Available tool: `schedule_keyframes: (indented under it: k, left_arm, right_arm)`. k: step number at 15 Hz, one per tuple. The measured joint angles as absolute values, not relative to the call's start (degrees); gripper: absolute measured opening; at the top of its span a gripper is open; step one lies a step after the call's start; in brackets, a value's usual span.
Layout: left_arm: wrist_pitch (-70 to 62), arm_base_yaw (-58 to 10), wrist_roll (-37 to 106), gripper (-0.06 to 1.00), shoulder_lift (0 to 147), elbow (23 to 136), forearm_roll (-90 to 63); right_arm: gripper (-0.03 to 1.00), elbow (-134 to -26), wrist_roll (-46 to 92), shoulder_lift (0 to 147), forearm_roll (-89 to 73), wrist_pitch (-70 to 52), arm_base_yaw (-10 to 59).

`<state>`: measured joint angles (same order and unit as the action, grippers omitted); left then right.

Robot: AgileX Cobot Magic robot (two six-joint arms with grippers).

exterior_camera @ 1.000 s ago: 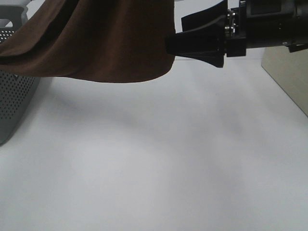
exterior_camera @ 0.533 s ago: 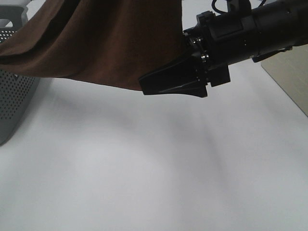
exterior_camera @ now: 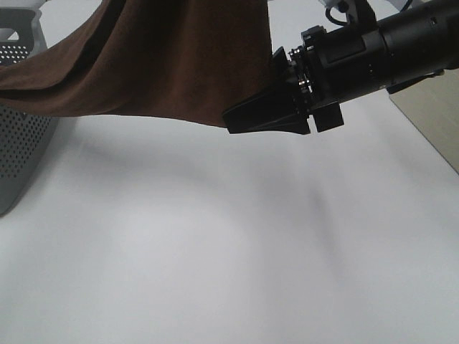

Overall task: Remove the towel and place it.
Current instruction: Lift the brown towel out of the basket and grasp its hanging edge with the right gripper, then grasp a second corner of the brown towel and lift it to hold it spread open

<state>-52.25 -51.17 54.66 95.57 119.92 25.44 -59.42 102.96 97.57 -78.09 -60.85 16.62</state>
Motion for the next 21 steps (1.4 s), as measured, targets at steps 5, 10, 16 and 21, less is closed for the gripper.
schedule_keyframes:
  k: [5,10,16,21]
  left_arm:
    - [-52.3,-50.5,52.8,0.0,95.6,119.9,25.4]
    - [-56.2,-50.4,49.3,0.0,95.6,119.9,25.7]
    - [-57.6,-50.4,43.0,0.0,95.6,119.9,25.7]
    - [-55.3,-49.4,36.8,0.0,96.0,119.9,28.1]
  right_arm:
    - [0.02,-59.4,102.5,97.6,-78.1,-60.1,16.6]
    - [0.01,-59.4,94.4,97.6,-80.1,-59.0,16.6]
    - [0.01,-65.1,68.5,94.3,-66.7,-55.3,16.6]
    - [0.01,-92.8,31.8,92.1,-25.3,-66.4,16.6]
